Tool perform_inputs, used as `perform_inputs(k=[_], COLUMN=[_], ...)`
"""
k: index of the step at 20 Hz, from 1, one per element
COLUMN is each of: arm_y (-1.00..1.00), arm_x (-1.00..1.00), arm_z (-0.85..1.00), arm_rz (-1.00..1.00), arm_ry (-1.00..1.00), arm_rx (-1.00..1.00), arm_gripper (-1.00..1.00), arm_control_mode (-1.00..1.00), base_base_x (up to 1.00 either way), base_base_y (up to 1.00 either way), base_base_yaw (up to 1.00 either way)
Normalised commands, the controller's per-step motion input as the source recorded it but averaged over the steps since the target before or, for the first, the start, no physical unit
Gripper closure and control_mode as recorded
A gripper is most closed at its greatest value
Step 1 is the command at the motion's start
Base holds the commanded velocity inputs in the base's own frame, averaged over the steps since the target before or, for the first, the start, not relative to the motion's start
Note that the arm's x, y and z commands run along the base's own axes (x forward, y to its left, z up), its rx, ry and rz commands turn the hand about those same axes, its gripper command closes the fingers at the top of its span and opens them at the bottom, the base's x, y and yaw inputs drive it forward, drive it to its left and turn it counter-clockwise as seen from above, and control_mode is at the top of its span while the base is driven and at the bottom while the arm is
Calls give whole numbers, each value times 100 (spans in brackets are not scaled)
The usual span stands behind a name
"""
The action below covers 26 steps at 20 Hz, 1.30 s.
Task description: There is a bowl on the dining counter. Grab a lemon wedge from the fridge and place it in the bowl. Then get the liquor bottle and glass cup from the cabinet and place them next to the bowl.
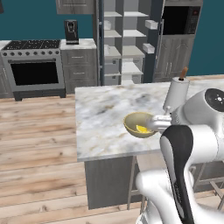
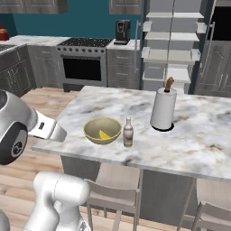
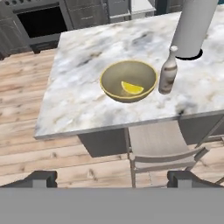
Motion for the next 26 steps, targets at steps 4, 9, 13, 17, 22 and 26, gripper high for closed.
perform_inputs(k=[4, 9, 13, 17, 22, 26], arm_y=[18, 15, 0, 0, 0, 0], arm_x=[-43, -26, 0, 0, 0, 0], arm_z=[-18, -9, 0, 0, 0, 0], arm_rz=[-5, -2, 0, 0, 0, 0], arm_ry=[0, 0, 0, 0, 0, 0], arm_rx=[0, 0, 0, 0, 0, 0], arm_gripper=[-100, -100, -100, -100, -100, -100], arm_control_mode=[-100, -100, 100, 100, 100, 100], base_base_x=[0, 0, 0, -17, -19, -11], base_base_y=[0, 0, 3, 66, 99, 100], base_base_yaw=[0, 0, 0, 18, 45, 52])
